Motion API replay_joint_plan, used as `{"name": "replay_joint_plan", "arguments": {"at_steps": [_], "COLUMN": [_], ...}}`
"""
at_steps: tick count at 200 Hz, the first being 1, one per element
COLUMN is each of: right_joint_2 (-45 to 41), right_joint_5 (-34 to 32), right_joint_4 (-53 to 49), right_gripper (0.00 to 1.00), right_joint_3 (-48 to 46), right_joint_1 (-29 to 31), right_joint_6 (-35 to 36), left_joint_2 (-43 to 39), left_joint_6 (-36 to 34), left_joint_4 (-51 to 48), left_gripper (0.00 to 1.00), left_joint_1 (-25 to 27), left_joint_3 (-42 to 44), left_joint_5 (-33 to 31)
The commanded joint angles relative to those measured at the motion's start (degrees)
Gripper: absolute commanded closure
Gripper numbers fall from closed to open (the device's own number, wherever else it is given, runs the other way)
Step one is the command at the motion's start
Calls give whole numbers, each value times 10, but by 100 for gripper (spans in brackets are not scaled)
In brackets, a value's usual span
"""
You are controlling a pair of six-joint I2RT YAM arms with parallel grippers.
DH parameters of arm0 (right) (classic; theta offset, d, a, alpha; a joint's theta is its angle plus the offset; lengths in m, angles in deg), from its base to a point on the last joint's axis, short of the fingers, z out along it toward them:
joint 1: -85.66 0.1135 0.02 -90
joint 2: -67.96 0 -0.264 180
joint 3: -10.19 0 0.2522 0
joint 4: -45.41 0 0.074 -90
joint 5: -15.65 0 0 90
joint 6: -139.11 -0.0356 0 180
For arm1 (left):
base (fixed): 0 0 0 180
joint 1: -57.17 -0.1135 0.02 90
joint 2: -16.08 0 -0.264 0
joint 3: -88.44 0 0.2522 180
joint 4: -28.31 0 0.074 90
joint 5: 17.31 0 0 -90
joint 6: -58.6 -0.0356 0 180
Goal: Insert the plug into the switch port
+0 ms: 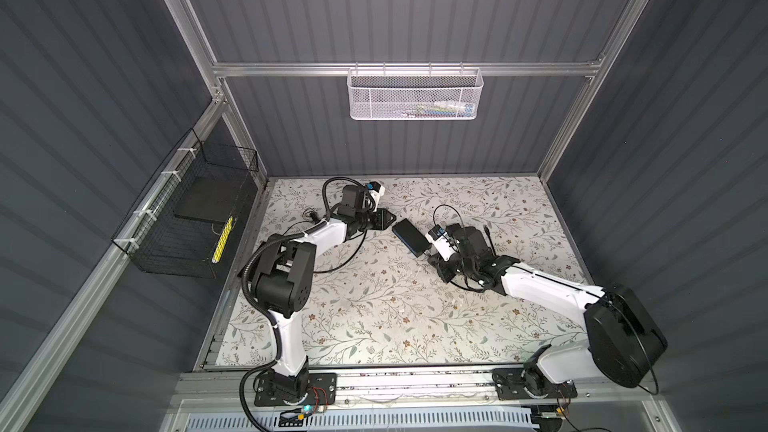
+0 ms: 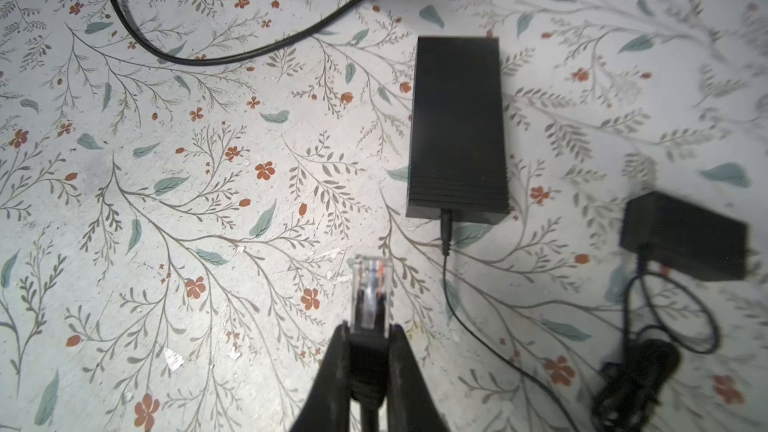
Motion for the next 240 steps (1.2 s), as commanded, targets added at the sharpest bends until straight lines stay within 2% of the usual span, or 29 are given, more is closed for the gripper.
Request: {"name": "replay_joint_plan", "arguments": {"at_steps": [1, 7, 55, 151, 240], "right_joint_2": [28, 41, 123, 185, 230], "right_joint_5": [12, 12, 30, 27, 16], "right_joint_4": [55, 53, 56, 45, 21], "right_gripper": [91, 91, 91, 91, 91], "right_joint_3": [-2, 4, 40, 84, 137], "right_joint_1": [1, 0, -2, -28, -46], "right_joint_6": [-35, -35, -45, -29, -31], "left_joint_2": [20, 28, 68, 148, 230], "left_joint_6": [-2, -6, 10, 30, 45], "left_joint_4": [-39, -46, -51, -33, -33], "left_gripper": [73, 73, 72, 71, 70], "left_joint_1": [3, 3, 3, 13, 19], "left_joint_3": [-40, -66, -90, -173, -253], "left_joint_5": [-30, -34, -43, -34, 7]}}
